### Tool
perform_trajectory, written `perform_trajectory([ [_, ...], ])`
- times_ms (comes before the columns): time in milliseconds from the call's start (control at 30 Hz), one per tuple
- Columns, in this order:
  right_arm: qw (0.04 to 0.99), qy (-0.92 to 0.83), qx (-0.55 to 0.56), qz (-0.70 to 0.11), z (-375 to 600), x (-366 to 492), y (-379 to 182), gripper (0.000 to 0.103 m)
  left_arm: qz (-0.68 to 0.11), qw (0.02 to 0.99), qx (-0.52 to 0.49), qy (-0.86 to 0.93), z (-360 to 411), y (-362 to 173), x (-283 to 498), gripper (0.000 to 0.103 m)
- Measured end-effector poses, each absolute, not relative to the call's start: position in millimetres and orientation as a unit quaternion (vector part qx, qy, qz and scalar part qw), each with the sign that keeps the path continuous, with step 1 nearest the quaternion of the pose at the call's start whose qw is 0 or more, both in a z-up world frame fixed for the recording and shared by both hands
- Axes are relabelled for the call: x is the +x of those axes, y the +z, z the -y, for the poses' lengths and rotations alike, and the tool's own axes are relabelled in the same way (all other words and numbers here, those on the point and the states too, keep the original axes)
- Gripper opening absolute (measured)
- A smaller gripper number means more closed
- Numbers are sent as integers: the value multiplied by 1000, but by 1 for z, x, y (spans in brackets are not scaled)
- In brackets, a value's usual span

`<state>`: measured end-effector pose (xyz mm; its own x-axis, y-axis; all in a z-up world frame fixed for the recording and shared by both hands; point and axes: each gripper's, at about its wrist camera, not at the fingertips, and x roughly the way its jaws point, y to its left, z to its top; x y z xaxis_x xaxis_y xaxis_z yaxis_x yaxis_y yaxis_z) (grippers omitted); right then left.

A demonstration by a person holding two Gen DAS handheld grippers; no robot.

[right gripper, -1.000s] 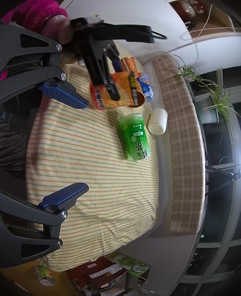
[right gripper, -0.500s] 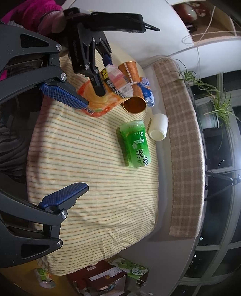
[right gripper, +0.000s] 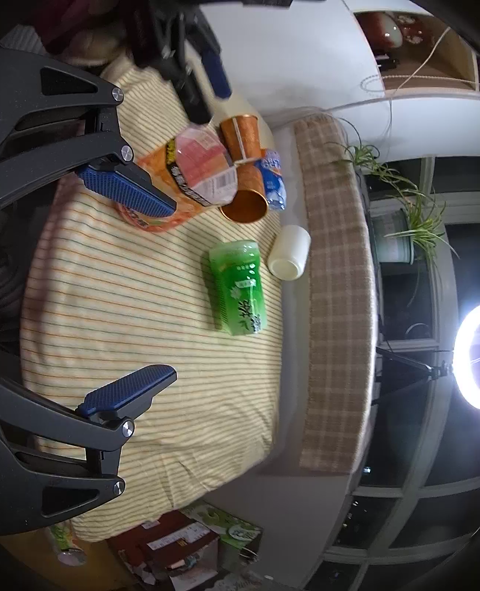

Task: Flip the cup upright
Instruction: 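Rotate the canister open end up and set it on the table with the left tool, then open the left tool and pull it back from the canister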

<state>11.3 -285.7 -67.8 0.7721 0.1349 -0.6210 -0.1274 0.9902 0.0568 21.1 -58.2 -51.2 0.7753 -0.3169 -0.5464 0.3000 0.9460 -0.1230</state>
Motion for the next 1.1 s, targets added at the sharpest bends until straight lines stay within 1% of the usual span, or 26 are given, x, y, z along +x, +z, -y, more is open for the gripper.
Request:
perform_trajectory([
  [400, 953, 40, 0, -299, 280, 11, -70, 82, -227, 968, -12, -103, 37, -32, 4, 88],
  [533, 959, 22, -5, -282, 280, 8, -66, 82, -195, 977, -14, -83, 32, -21, -8, 100],
  [633, 963, 8, -5, -268, 279, 6, -61, 82, -170, 983, -5, -68, 30, -13, -19, 101],
  [800, 971, -16, -4, -240, 278, -1, -55, 86, -162, 985, -6, -61, 27, -10, -25, 102],
  [1100, 972, -26, -1, -234, 277, -8, -50, 87, -180, 982, 4, -63, 28, -18, -33, 102],
])
